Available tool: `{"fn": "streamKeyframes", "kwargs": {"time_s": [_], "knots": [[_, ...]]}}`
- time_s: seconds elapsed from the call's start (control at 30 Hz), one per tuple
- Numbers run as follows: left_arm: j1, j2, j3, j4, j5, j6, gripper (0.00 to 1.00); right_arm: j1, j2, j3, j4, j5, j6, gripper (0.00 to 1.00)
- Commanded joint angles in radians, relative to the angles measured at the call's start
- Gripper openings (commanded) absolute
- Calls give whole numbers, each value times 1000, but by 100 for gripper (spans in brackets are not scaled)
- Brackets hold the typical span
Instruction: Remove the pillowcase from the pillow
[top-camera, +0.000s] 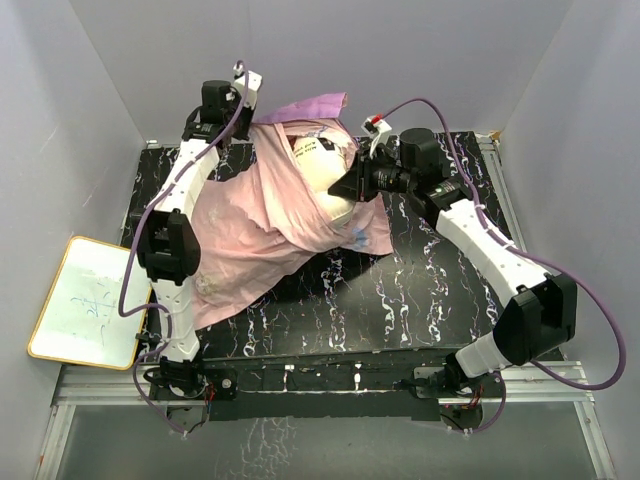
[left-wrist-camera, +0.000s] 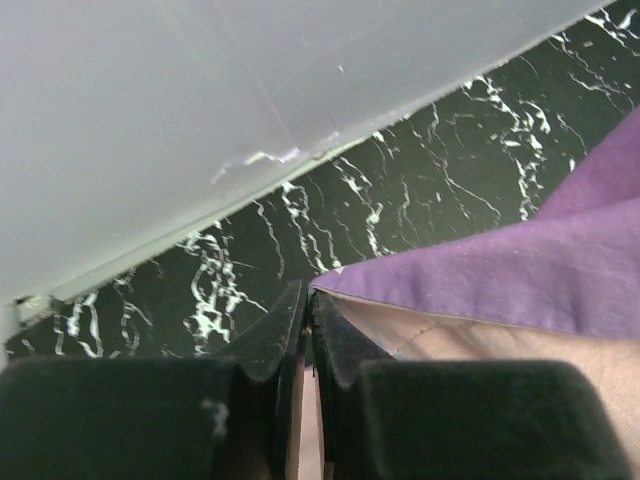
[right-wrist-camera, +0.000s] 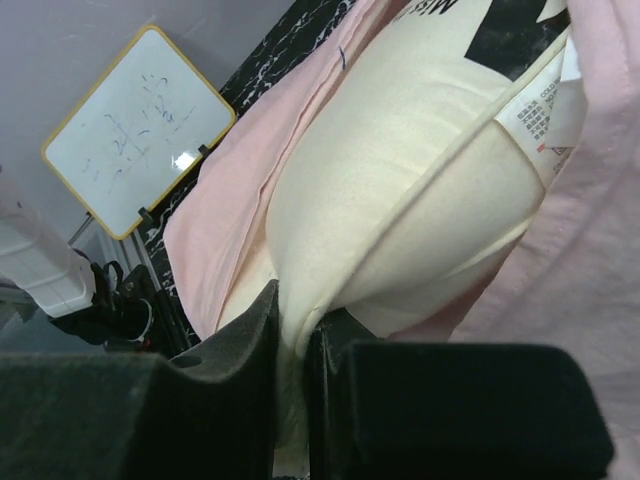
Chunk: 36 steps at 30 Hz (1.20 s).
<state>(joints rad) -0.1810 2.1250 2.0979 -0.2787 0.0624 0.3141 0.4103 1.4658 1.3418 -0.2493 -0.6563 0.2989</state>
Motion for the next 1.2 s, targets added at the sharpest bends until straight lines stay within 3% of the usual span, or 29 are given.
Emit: {"fn": "streamKeyframes", "kwargs": {"time_s": [0.0,0.07,0.13,0.3,0.5,0.63,0.73,0.87,1.07,1.17], "knots": [[13,-88,-37,-13,88,-32,10,-5,-58,52,168,-134,47,8],[12,-125,-5,-30,212,-94,47,-6,-43,78,169,-135,42,8],[6,-137,84,-69,353,-161,64,-6,-14,140,155,-156,38,8],[-80,-106,316,-230,526,-152,73,2,64,256,174,-221,77,8],[-169,-144,206,-180,486,-61,78,48,115,345,119,-245,50,8],[-170,-60,291,-187,363,-13,72,62,101,353,78,-240,9,8],[-155,-40,292,-104,277,-8,64,63,85,344,64,-244,-6,8],[-152,-17,318,-80,270,57,45,63,68,332,64,-248,-11,8],[-152,-13,322,-82,251,92,5,63,47,312,71,-254,-19,8],[-152,-23,274,-5,170,105,0,63,41,302,72,-268,-27,8]]}}
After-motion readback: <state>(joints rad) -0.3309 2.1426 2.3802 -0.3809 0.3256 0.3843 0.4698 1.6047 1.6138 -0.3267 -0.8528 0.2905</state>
